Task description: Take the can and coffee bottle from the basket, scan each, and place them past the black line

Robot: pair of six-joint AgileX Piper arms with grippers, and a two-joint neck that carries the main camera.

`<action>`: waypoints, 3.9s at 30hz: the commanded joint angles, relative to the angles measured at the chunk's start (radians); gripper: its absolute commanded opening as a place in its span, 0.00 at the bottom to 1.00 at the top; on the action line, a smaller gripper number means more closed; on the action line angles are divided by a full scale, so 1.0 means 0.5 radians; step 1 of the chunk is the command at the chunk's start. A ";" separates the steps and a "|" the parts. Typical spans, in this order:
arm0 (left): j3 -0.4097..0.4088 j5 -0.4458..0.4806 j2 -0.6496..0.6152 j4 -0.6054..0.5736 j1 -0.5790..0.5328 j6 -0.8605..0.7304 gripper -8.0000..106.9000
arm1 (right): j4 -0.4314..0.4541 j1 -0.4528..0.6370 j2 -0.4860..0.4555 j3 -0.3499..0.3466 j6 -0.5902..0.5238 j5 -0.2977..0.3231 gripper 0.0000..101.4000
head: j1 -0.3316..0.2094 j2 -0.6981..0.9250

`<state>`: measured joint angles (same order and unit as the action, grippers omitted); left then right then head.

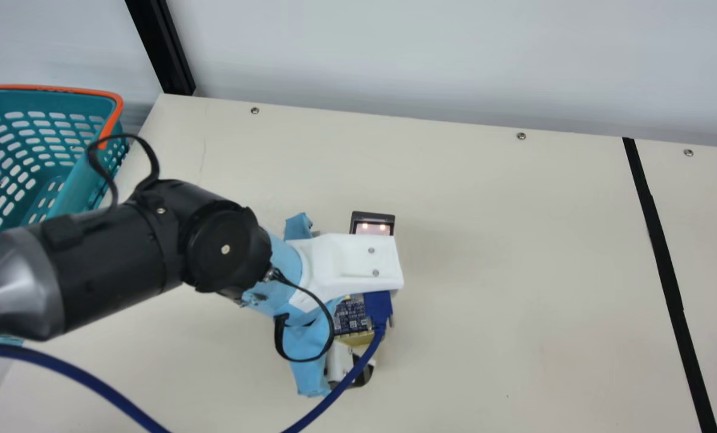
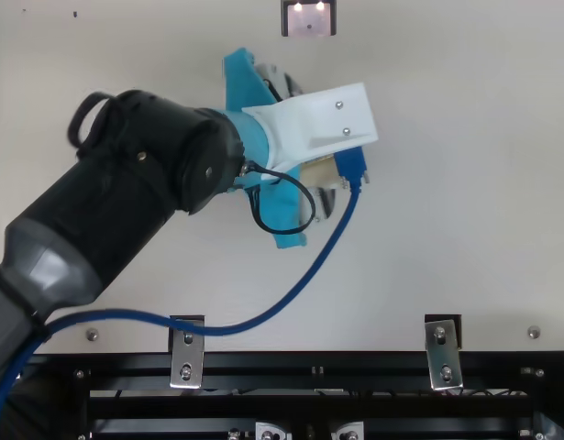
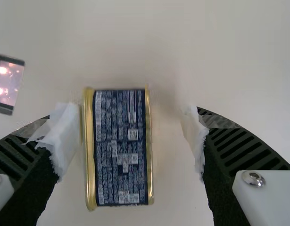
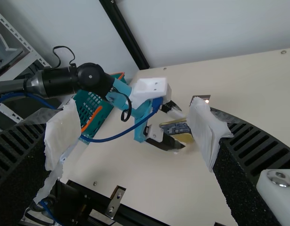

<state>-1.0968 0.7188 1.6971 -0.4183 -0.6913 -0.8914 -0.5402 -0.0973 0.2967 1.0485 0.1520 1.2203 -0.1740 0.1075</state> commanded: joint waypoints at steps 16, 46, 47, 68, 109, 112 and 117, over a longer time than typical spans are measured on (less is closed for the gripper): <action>0.241 -0.646 -0.530 -0.675 0.072 -0.252 0.85 | 0.144 -0.184 0.376 0.088 -0.179 -0.292 1.00 | -0.030 -0.017; 0.684 -1.307 -1.162 -1.095 0.109 -0.253 0.85 | 0.312 -0.502 1.123 0.180 -0.546 -0.714 1.00 | -0.030 -0.017; 0.690 -1.328 -1.160 -1.053 0.116 -0.225 0.85 | 0.320 -0.508 1.145 0.187 -0.559 -0.709 1.00 | -0.030 -0.017; 1.129 -1.204 -1.868 -0.384 1.022 0.473 0.85 | 0.427 -0.654 1.943 0.622 -1.409 -0.345 1.00 | -0.030 -0.017; 1.260 -0.714 -2.322 -0.250 1.392 0.984 0.85 | 0.905 -1.338 2.941 0.827 -2.273 -0.335 1.00 | -0.030 -0.017; 1.260 -0.714 -2.322 -0.250 1.392 0.984 0.85 | 0.950 -1.347 2.984 0.799 -2.297 -0.374 1.00 | -0.030 -0.017; 1.260 -0.714 -2.322 -0.250 1.392 0.984 0.85 | 1.013 -1.361 3.057 0.758 -2.318 -0.445 1.00 | -0.030 -0.017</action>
<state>-0.4666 0.3619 0.5363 -0.5435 0.0049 -0.3994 -0.0374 -0.7753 1.8173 1.4301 -1.0059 1.0059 -0.1740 0.1075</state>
